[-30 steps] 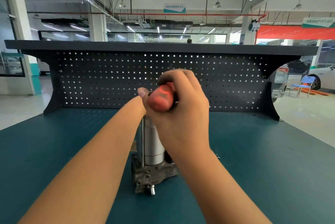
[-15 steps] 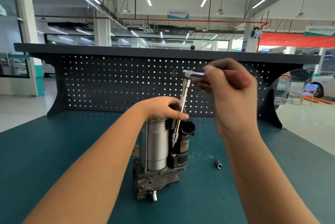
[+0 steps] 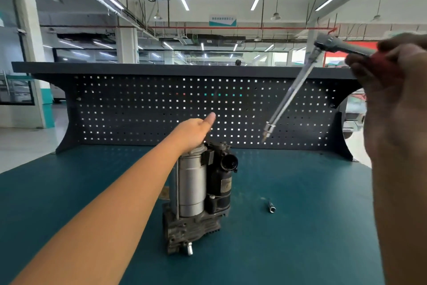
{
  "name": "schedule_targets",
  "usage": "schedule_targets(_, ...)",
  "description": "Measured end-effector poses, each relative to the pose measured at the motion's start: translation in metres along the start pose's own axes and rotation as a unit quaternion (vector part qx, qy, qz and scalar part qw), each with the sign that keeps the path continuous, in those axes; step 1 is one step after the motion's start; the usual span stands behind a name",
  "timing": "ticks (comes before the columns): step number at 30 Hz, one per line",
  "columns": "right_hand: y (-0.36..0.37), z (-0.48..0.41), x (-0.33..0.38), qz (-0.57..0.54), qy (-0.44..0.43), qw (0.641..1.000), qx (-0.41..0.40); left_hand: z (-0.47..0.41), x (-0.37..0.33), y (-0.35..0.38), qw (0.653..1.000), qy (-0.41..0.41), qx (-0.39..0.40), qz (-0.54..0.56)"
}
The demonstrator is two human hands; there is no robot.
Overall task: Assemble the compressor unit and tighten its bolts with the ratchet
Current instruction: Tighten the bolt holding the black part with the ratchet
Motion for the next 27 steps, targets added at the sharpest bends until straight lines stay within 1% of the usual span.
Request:
schedule_targets(2, -0.02, 0.006, -0.003, 0.077, 0.011, 0.997, 0.016, 0.0, 0.006, -0.003, 0.997, -0.047, -0.011, -0.06)
schedule_targets(4, -0.033, 0.027, 0.003, 0.185, -0.032, 0.982, 0.04, 0.0, 0.01, 0.0, 0.99, -0.072, 0.028, -0.12)
schedule_targets(6, -0.029, 0.054, -0.003, 0.295, -0.061, 0.947, 0.115, 0.002, 0.014, 0.003, 0.983, -0.065, 0.072, -0.157)
schedule_targets(7, -0.028, 0.066, -0.013, 0.331, -0.056, 0.929, 0.153, 0.005, 0.018, 0.005, 0.982, -0.06, 0.089, -0.158)
schedule_targets(9, -0.03, 0.089, -0.039, 0.375, -0.031, 0.902, 0.214, 0.011, 0.025, 0.009, 0.985, -0.057, 0.107, -0.12)
schedule_targets(11, -0.035, 0.108, -0.062, 0.397, 0.001, 0.881, 0.258, 0.016, 0.028, 0.012, 0.99, -0.051, 0.112, -0.074)
schedule_targets(13, -0.036, 0.128, -0.08, 0.401, 0.029, 0.865, 0.299, 0.017, 0.027, 0.013, 0.991, -0.047, 0.112, -0.055)
schedule_targets(16, -0.021, 0.157, -0.098, 0.413, 0.033, 0.829, 0.376, 0.016, 0.029, 0.013, 0.991, -0.045, 0.108, -0.067)
schedule_targets(19, -0.006, 0.18, -0.116, 0.409, 0.062, 0.798, 0.439, 0.016, 0.033, 0.012, 0.991, -0.047, 0.102, -0.074)
schedule_targets(20, -0.002, 0.19, -0.123, 0.409, 0.07, 0.782, 0.466, 0.017, 0.033, 0.011, 0.991, -0.046, 0.099, -0.074)
schedule_targets(22, 0.008, 0.213, -0.138, 0.414, 0.077, 0.739, 0.526, 0.019, 0.032, 0.01, 0.992, -0.043, 0.088, -0.076)
schedule_targets(23, 0.011, 0.223, -0.143, 0.416, 0.076, 0.725, 0.544, 0.02, 0.033, 0.009, 0.993, -0.04, 0.081, -0.076)
schedule_targets(24, 0.014, 0.229, -0.145, 0.416, 0.072, 0.721, 0.549, 0.02, 0.033, 0.008, 0.994, -0.037, 0.074, -0.076)
schedule_targets(27, 0.014, 0.232, -0.14, 0.411, 0.056, 0.73, 0.543, 0.021, 0.036, 0.008, 0.996, -0.026, 0.062, -0.063)
Point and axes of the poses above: each hand's wrist, its own z-axis away from the middle knuckle, its own y-axis out of the palm, x = y × z, the point moved 9 cm from there along -z, towards the middle knuckle, and after that the axes turned 10 degrees about x, right-handed, at the moved point
